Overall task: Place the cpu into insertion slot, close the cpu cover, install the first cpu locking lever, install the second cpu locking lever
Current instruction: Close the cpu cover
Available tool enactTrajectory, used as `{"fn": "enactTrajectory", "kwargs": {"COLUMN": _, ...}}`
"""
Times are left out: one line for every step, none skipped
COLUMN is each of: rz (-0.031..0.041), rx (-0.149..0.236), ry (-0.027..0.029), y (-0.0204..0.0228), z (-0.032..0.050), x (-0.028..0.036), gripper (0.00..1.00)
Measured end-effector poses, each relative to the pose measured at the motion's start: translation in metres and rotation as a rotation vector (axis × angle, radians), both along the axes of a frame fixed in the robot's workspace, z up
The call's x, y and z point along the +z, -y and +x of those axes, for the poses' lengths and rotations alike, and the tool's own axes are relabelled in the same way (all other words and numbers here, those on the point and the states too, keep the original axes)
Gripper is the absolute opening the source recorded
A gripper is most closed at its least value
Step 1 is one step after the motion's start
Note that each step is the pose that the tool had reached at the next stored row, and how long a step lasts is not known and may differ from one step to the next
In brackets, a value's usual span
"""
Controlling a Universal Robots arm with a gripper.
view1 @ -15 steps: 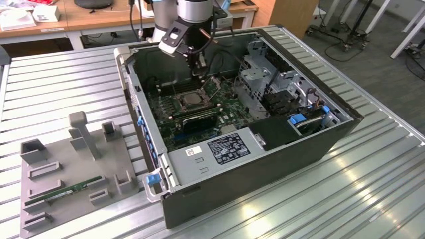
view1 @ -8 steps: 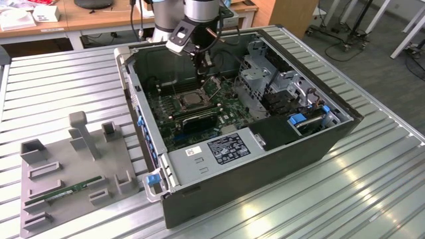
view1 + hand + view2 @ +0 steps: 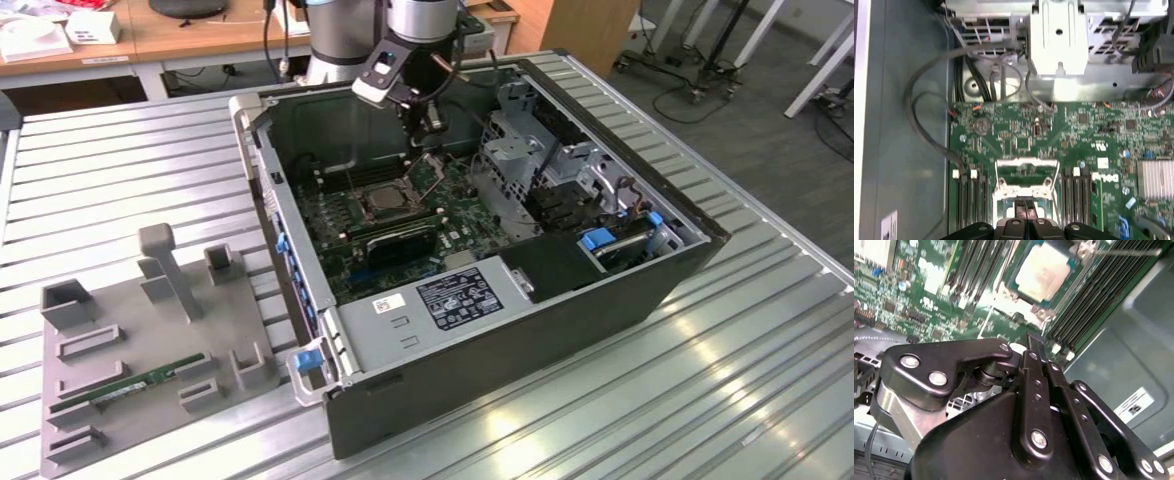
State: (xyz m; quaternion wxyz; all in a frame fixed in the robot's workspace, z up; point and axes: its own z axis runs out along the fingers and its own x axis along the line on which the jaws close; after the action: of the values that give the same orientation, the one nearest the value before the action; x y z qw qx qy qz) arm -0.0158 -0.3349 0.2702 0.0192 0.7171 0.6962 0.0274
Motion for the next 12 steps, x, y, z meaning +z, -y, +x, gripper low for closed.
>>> {"fn": "enactTrajectory", "kwargs": {"rz": 0.0001, "rx": 0.000, "ry": 0.0000, "y": 0.0000, "z": 0.0032, "x": 0.0000, "gripper": 0.11}}
{"fn": "enactTrajectory", "kwargs": {"rz": 0.0001, "rx": 0.000, "ry": 0.0001, "y": 0.0000, "z": 0.0061, "x": 0.0000, "gripper": 0.11}}
{"fn": "enactTrajectory", "kwargs": {"rz": 0.0001, "rx": 0.000, "ry": 0.0000, "y": 0.0000, "z": 0.0088, "x": 0.0000, "gripper": 0.11}}
{"fn": "enactTrajectory", "kwargs": {"rz": 0.0000, "rx": 0.000, "ry": 0.0000, "y": 0.0000, "z": 0.0119, "x": 0.0000, "gripper": 0.11}}
{"fn": "enactTrajectory", "kwargs": {"rz": 0.0000, "rx": 0.000, "ry": 0.0000, "y": 0.0000, "z": 0.0149, "x": 0.0000, "gripper": 0.11}}
{"fn": "enactTrajectory", "kwargs": {"rz": 0.0000, "rx": 0.000, "ry": 0.0000, "y": 0.0000, "z": 0.0179, "x": 0.0000, "gripper": 0.11}}
{"fn": "enactTrajectory", "kwargs": {"rz": 0.0000, "rx": 0.000, "ry": 0.0000, "y": 0.0000, "z": 0.0211, "x": 0.0000, "gripper": 0.11}}
{"fn": "enactTrajectory", "kwargs": {"rz": -0.0001, "rx": 0.000, "ry": -0.0001, "y": 0.0000, "z": 0.0244, "x": 0.0000, "gripper": 0.11}}
{"fn": "enactTrajectory", "kwargs": {"rz": -0.0002, "rx": 0.000, "ry": -0.0001, "y": 0.0000, "z": 0.0276, "x": 0.0000, "gripper": 0.11}}
{"fn": "enactTrajectory", "kwargs": {"rz": -0.0002, "rx": 0.000, "ry": -0.0001, "y": -0.0001, "z": 0.0308, "x": 0.0000, "gripper": 0.11}}
{"fn": "enactTrajectory", "kwargs": {"rz": -0.0001, "rx": 0.000, "ry": -0.0001, "y": -0.0001, "z": 0.0338, "x": 0.0000, "gripper": 0.11}}
{"fn": "enactTrajectory", "kwargs": {"rz": 0.0000, "rx": 0.000, "ry": -0.0001, "y": -0.0001, "z": 0.0368, "x": 0.0000, "gripper": 0.11}}
